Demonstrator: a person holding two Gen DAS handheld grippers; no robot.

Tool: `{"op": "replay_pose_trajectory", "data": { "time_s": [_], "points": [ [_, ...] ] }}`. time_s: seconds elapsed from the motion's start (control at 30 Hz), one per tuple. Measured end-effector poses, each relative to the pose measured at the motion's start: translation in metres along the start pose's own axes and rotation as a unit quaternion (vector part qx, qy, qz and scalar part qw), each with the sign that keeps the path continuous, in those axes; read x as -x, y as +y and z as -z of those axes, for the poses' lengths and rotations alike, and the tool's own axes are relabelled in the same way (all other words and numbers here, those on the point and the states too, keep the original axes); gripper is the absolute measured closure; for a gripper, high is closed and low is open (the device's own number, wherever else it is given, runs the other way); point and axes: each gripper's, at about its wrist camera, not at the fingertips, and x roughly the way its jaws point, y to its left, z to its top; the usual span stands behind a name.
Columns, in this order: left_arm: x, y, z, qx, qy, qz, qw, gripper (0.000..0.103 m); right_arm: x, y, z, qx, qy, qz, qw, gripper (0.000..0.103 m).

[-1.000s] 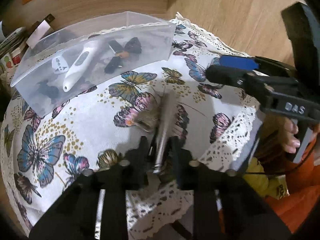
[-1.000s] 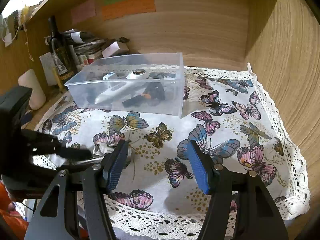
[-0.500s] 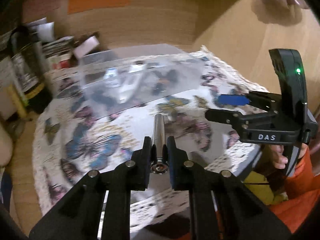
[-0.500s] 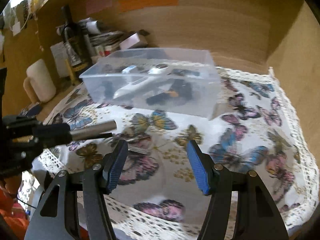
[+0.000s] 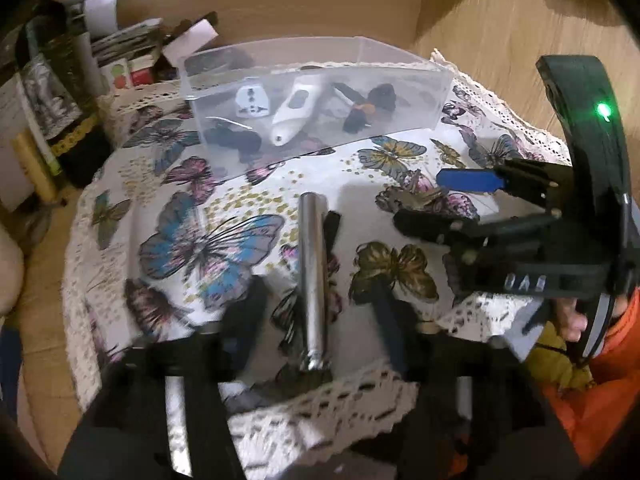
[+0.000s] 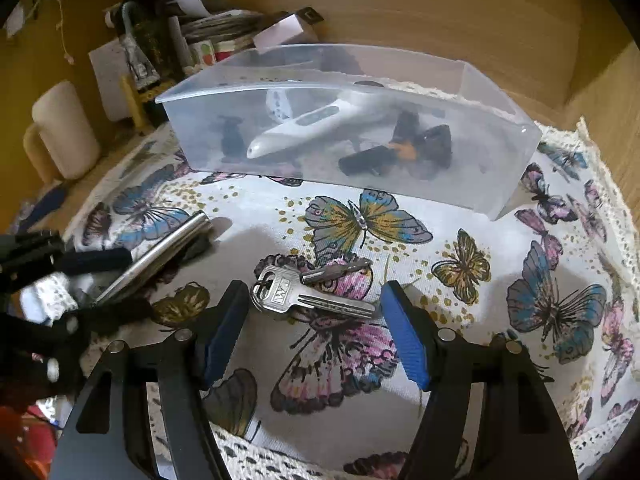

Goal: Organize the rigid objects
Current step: 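Grasp the silver metal cylinder with left tool while right grasps the keys, then carry cylinder and keys into the clear box and open both tools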

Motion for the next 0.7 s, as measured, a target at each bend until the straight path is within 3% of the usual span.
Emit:
{"op": "replay_pose_trajectory", "data": {
  "time_s": [0.03, 0.13, 0.37, 0.7],
  "points": [
    [-0.004, -0.003, -0.001, -0.004, -0.002, -0.008, 1.0, 0.05, 0.001, 0.002, 0.002, 0.006, -0.004, 0.006, 1.0, 0.044],
    [-0.006, -0.008, -0.003, -0.018, -0.012, -0.017, 0.9996, 0.088, 0.003, 0.002, 0.003, 0.003, -0.009, 0.007, 1.0, 0.044],
    [0.008, -0.005, -0.004, -0.003, -0.035, -0.018, 0.9992, 0.088, 0.019, -0.009, 0.004, -0.005, -0.027, 0.001, 1.0, 0.045],
    [0.06, 0.01, -0.042, 0.027, -0.124, -0.025, 0.9916, 0.088, 0.068, -0.031, -0.018, -0.015, -0.101, 0.001, 0.995, 0.045]
  ]
}}
